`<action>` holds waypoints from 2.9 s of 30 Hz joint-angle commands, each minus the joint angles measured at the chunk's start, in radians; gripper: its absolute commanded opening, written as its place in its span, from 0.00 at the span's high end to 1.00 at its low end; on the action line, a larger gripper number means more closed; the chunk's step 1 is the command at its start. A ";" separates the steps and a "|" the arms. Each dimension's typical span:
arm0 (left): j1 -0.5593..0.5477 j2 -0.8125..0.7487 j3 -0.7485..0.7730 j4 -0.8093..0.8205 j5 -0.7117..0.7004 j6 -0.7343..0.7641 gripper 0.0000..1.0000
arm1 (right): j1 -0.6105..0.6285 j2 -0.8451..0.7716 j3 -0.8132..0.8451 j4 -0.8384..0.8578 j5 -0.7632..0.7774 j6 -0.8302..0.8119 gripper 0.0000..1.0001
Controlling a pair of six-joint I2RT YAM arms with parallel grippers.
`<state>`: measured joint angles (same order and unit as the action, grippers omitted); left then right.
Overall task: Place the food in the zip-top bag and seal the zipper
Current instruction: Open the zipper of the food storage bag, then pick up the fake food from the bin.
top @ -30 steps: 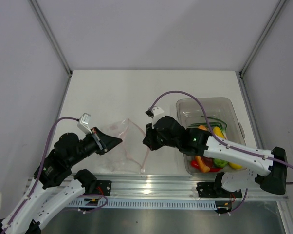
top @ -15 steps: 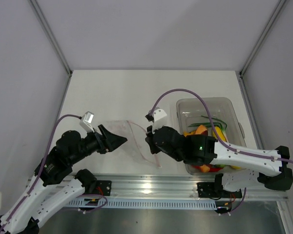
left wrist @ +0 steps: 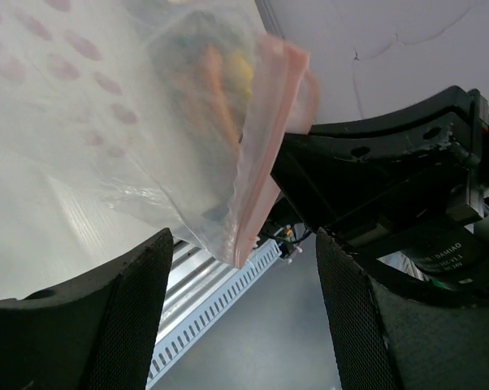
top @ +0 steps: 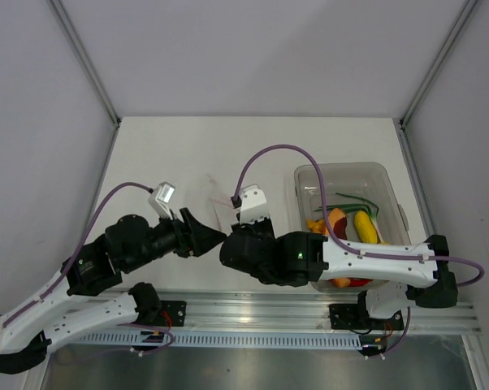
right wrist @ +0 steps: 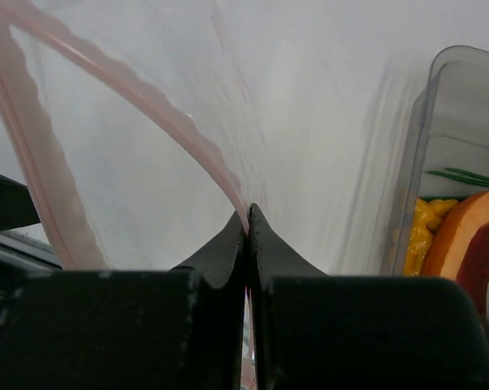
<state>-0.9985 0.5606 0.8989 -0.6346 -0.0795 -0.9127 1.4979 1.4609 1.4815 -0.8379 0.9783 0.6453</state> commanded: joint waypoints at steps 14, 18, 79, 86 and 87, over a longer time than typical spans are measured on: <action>-0.040 0.107 -0.040 0.052 -0.140 -0.043 0.28 | 0.012 -0.019 0.037 0.054 0.053 0.070 1.00; -0.043 0.136 -0.035 0.030 -0.172 -0.037 0.33 | 0.012 -0.013 0.039 0.026 0.053 0.134 1.00; 0.003 0.328 0.169 -0.116 -0.149 0.195 0.99 | -0.957 -0.554 -0.386 -0.020 -0.570 -0.009 0.01; 0.003 0.286 0.129 -0.102 -0.143 0.181 0.99 | -1.252 -0.433 -0.542 0.137 -0.733 -0.067 0.00; 0.003 0.283 0.127 -0.102 -0.143 0.179 0.99 | -1.271 -0.410 -0.552 0.167 -0.766 -0.078 0.01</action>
<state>-1.0008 0.8581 1.0367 -0.7742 -0.2314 -0.7414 0.2932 1.0039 0.9558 -0.7563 0.3046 0.6014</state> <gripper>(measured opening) 0.005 0.993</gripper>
